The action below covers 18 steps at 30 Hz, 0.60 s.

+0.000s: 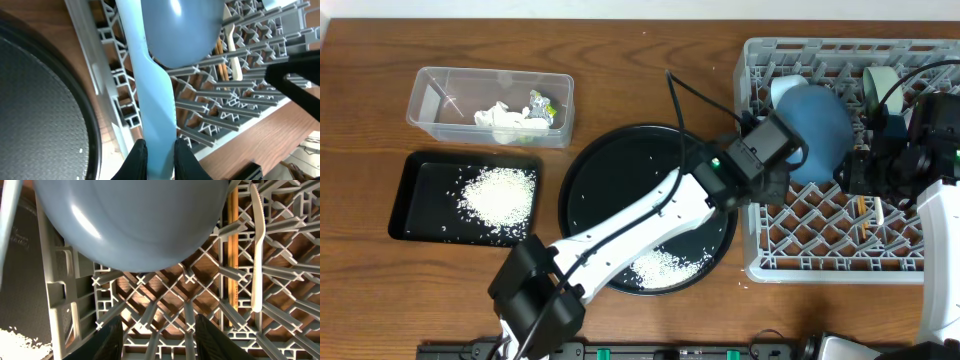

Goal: Sort waste into correct bins and load items into the dishwasher rack
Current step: 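Carry the white utensil with left gripper into the rack and release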

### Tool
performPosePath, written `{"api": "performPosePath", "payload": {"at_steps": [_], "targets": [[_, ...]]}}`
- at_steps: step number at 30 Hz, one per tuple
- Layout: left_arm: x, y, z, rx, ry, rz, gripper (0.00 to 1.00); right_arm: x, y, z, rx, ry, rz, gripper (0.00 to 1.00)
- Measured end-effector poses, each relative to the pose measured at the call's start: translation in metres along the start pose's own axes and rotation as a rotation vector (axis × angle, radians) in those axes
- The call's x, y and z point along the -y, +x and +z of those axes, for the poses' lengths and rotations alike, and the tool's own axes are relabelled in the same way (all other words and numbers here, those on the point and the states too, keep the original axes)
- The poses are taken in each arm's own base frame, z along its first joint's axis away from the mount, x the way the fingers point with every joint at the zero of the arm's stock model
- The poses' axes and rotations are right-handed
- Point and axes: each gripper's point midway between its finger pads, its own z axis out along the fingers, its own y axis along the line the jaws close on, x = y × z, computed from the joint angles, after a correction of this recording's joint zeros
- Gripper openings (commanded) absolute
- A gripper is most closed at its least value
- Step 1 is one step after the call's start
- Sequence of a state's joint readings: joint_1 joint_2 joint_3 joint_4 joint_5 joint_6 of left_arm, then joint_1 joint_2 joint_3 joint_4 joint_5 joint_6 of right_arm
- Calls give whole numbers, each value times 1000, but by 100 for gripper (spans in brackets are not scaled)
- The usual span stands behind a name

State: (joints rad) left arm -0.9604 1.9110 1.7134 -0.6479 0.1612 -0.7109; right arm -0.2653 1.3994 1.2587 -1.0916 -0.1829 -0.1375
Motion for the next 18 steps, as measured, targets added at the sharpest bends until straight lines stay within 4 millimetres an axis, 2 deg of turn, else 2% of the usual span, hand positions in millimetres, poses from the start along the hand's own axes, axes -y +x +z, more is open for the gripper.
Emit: {"api": "performPosePath", "payload": {"at_steps": [5, 11, 18], "targets": [[5, 6, 1, -10, 4, -3, 6, 0, 0, 0, 0, 0, 0, 43], [-2, 14, 0, -40, -27, -21, 6, 0, 1, 0, -2, 0, 0, 43], [-2, 15, 0, -42, -29, -55, 7, 0, 1, 0, -4, -1, 1, 43]]}}
